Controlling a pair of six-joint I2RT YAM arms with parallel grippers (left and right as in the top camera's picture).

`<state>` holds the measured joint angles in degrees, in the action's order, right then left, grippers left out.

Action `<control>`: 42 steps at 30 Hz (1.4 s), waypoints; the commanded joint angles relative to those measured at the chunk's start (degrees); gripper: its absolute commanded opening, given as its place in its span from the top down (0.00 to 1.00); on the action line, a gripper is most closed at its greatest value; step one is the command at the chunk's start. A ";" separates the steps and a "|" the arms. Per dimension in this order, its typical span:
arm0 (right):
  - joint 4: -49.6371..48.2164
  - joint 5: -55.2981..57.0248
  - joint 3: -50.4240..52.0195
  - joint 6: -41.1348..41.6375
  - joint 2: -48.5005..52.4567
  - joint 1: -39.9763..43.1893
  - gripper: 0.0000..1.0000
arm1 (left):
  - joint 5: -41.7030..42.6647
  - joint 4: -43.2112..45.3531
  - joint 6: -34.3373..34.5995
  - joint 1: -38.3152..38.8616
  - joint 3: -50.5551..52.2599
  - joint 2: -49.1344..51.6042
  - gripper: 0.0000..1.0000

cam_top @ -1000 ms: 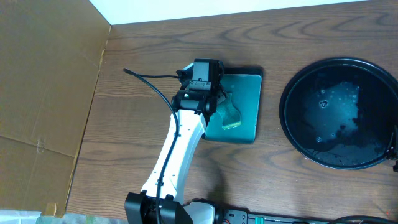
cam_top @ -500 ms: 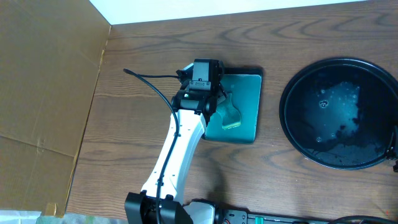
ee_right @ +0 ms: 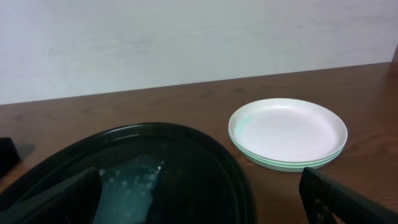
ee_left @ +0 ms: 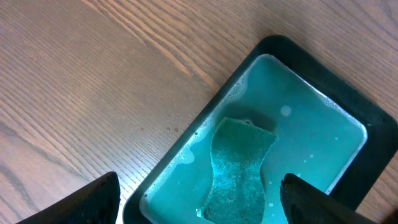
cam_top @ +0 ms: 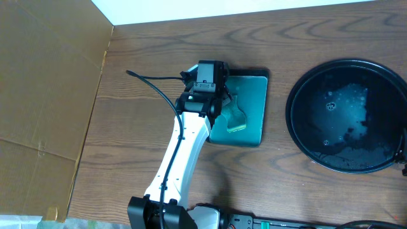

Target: Clean dirty plates on tray and stack at the side

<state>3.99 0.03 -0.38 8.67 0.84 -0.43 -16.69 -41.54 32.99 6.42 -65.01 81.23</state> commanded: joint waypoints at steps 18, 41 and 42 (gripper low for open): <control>0.20 1.01 0.07 -0.61 -0.52 0.35 0.01 | -0.50 -4.85 -11.19 -0.28 1.11 -0.98 0.17; 0.20 1.01 0.07 -0.61 -0.48 0.35 0.01 | 16.20 22.91 -42.45 -0.31 43.45 -56.48 0.17; 0.22 1.01 0.07 -0.61 -0.48 0.35 0.01 | 16.09 24.04 -42.47 -0.31 44.70 -58.53 0.17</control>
<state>3.99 0.47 -0.38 8.54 0.73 -0.43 -1.56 -19.14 -7.68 6.37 -22.87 27.40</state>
